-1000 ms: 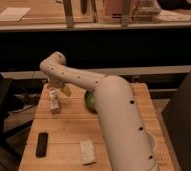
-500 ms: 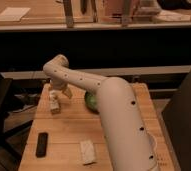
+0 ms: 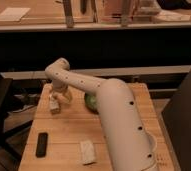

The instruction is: Place the bottle in the ceramic bowl

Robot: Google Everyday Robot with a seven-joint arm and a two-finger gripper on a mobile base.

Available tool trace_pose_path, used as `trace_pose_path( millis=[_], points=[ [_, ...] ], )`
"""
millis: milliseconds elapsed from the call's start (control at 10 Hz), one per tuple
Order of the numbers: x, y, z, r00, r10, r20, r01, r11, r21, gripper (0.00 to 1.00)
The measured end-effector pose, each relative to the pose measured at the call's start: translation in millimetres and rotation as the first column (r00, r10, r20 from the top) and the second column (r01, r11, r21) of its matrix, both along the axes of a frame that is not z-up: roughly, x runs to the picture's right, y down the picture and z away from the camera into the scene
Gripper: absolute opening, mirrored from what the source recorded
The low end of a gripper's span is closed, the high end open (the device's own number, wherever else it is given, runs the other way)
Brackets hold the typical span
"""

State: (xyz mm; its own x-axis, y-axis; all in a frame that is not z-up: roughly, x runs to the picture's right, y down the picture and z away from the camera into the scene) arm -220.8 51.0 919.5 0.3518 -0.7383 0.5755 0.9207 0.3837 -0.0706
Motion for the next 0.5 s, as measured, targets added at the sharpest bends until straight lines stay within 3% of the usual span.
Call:
trace_pose_path(
  millis=[500],
  points=[
    [-5.6,9.7,10.0,1.000,-0.005,0.009,0.005,0.9999,-0.015,0.80]
  ],
)
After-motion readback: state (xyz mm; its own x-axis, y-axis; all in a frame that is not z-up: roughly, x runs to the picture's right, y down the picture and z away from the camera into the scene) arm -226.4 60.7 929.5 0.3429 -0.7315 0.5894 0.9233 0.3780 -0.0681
